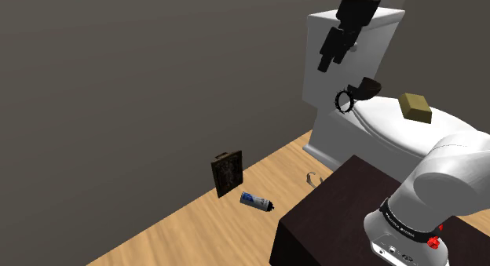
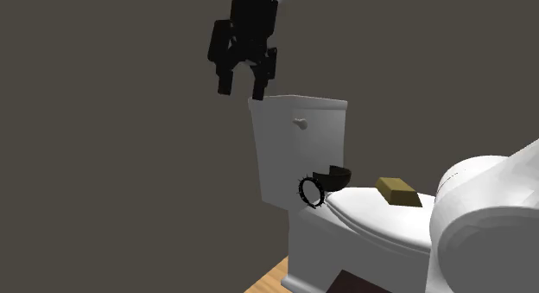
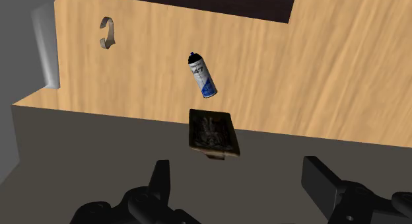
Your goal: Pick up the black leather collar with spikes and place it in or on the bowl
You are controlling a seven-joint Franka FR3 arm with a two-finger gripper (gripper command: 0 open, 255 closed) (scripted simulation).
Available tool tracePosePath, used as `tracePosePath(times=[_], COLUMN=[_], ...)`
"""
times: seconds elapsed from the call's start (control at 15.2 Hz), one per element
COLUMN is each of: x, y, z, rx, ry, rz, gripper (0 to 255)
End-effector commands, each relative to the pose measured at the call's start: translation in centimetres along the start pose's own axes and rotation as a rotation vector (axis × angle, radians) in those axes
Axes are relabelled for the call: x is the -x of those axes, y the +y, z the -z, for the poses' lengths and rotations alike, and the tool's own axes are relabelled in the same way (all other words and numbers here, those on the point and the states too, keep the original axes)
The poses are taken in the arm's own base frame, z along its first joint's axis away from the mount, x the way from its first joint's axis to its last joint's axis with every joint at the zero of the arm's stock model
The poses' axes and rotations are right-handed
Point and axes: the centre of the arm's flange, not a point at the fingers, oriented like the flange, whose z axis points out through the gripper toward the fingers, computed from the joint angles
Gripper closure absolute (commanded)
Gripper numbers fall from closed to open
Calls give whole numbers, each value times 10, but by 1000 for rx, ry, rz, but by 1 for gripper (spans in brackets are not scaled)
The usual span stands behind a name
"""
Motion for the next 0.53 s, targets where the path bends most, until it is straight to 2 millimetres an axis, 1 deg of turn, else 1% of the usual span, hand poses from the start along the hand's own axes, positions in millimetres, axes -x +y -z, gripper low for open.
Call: tracePosePath(times=[0.0, 0.46], x=[0, 33], y=[0, 75], z=[0, -51], rx=[0, -2], ry=[0, 84], rz=[0, 28], gripper=[0, 0])
